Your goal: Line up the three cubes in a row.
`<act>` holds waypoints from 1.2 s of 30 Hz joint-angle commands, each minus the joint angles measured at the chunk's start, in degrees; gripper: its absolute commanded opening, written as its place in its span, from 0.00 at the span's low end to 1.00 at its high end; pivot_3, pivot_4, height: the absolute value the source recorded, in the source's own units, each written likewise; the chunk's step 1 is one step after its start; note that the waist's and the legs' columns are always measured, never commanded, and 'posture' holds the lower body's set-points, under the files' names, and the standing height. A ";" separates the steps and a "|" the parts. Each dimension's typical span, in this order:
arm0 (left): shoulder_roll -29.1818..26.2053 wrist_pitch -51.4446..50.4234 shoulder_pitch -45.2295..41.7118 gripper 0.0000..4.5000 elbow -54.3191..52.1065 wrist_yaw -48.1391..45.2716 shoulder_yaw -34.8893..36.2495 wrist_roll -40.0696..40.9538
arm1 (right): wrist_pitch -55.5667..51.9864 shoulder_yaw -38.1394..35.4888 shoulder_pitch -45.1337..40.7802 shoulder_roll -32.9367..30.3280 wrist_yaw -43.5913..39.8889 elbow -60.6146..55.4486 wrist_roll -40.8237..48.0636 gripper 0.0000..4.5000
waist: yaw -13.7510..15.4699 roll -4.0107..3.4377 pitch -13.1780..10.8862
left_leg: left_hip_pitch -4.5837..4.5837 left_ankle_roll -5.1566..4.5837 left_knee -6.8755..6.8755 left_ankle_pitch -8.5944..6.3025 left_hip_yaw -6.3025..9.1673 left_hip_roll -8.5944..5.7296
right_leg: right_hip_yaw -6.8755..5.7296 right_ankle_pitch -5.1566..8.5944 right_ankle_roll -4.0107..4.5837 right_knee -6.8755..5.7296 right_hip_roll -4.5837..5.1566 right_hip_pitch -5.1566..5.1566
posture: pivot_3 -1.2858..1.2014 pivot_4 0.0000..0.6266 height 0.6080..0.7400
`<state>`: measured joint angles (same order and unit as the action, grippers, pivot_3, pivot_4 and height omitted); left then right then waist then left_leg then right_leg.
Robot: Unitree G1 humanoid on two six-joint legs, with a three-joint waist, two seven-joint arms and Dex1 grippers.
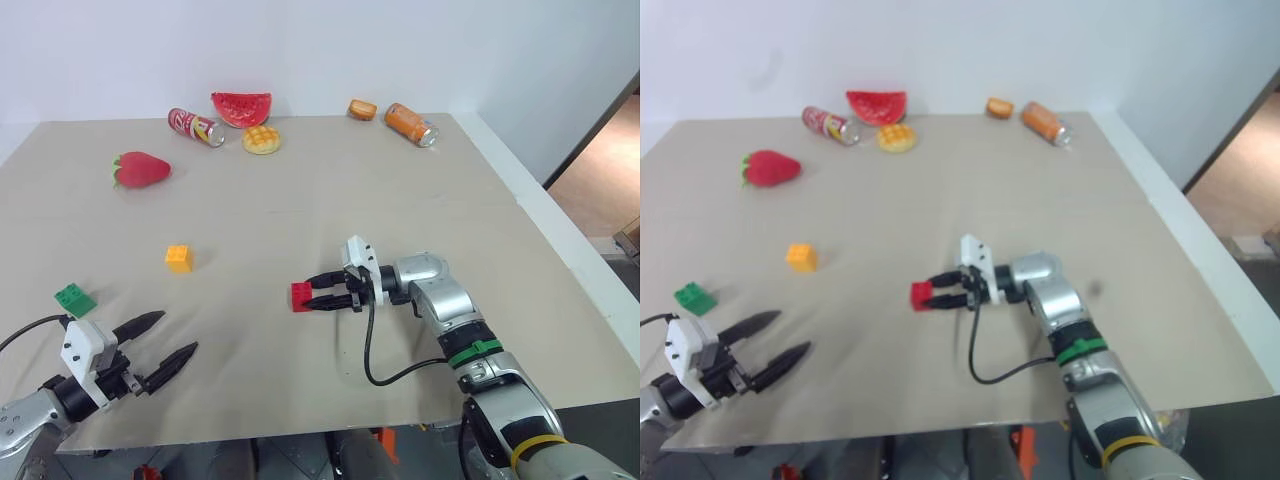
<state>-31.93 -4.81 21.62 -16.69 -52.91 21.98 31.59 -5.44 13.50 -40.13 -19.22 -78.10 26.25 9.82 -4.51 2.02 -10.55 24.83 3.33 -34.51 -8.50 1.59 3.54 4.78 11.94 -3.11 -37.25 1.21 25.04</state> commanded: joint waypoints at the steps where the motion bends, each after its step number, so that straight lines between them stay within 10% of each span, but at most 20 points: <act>1: 0.37 1.29 -0.02 1.00 -1.71 0.12 0.04 0.17 | 0.51 -1.54 -0.27 -0.83 0.33 -1.08 1.22 0.27 | 0.00 0.00 0.00 | 0.00 0.00 0.00 0.00 0.00 0.00 | 0.00 0.00 0.00 0.00 0.00 0.00 | 0.52 0.24 1.00; 36: 0.49 -0.24 -1.85 1.00 -2.08 1.25 -0.47 0.48 | -3.25 -1.53 2.48 -5.67 -3.74 -6.60 5.37 0.27 | 0.02 0.00 0.00 | -0.04 0.00 -0.02 0.00 -0.05 0.00 | 0.02 -0.01 0.00 0.00 0.02 -0.02 | 0.52 0.24 1.00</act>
<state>-30.99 -5.34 19.82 -17.46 -51.71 21.06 31.59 -8.83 12.15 -37.73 -24.62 -81.03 22.38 14.34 -4.49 2.02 -10.55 24.79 3.33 -34.52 -8.50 1.54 3.54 4.80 11.93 -3.10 -37.24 1.23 25.03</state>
